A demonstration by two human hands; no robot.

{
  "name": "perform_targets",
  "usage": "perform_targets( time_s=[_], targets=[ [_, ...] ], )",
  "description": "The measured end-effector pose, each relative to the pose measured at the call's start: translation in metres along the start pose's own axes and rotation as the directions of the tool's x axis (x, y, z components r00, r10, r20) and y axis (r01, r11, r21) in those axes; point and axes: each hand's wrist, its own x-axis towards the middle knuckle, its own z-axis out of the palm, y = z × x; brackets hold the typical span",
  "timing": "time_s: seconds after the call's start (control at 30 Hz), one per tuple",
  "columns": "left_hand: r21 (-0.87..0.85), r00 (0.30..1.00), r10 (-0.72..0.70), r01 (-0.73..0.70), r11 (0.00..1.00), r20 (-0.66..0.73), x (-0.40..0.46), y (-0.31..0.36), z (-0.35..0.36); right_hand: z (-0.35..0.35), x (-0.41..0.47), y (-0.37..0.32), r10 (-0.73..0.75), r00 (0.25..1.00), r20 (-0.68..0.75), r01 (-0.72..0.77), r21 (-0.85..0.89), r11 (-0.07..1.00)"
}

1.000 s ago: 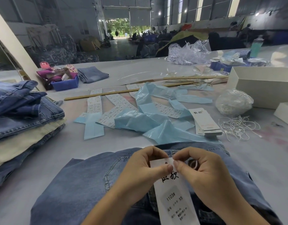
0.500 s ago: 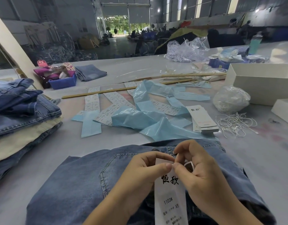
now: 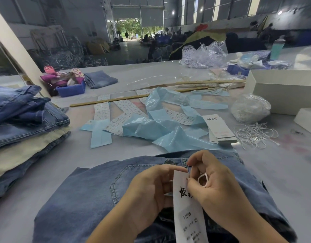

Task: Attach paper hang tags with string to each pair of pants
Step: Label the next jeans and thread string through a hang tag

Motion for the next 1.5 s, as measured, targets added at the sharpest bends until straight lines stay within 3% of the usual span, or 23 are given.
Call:
perform_targets(
  time_s=[0.2, 0.37, 0.53, 0.67, 0.8, 0.97, 1.23, 1.37, 1.5],
  targets=[
    [0.138, 1.0, -0.002, 0.0, 0.99, 0.016, 0.001, -0.006, 0.0, -0.002, -0.005, 0.0, 0.015, 0.995, 0.096, -0.018, 0.031, 0.999],
    [0.143, 0.998, 0.001, -0.011, 0.99, 0.068, -0.001, -0.008, -0.004, -0.007, -0.01, -0.002, 0.035, 0.99, 0.133, -0.03, -0.037, 0.999],
    [0.24, 0.995, 0.089, -0.097, 0.966, 0.046, -0.002, -0.012, 0.0, -0.015, -0.016, -0.005, 0.08, 0.988, 0.13, -0.057, -0.168, 0.984],
    [0.325, 0.979, 0.192, -0.204, 0.924, 0.07, -0.003, -0.017, 0.01, -0.022, -0.02, -0.01, 0.125, 0.985, 0.119, -0.106, -0.153, 0.982],
    [0.444, 0.944, 0.302, -0.331, 0.833, 0.137, -0.004, -0.023, 0.018, -0.031, -0.023, -0.012, 0.211, 0.971, 0.112, -0.2, -0.103, 0.974],
    [0.425, 0.944, 0.293, -0.33, 0.843, 0.153, -0.001, -0.026, 0.029, -0.04, -0.031, -0.012, 0.386, 0.899, 0.205, -0.392, -0.013, 0.92],
    [0.606, 0.91, 0.364, -0.405, 0.684, 0.197, 0.002, -0.032, 0.038, -0.042, -0.043, -0.006, 0.441, 0.878, 0.187, -0.469, 0.14, 0.872],
    [0.663, 0.913, 0.358, -0.393, 0.637, 0.197, 0.004, -0.033, 0.039, -0.043, -0.051, -0.002, 0.456, 0.879, 0.142, -0.473, 0.135, 0.871],
    [0.836, 0.932, 0.324, -0.304, 0.456, 0.162, 0.011, -0.036, 0.035, -0.05, -0.057, 0.008, 0.505, 0.859, 0.087, -0.512, 0.163, 0.843]
  ],
)
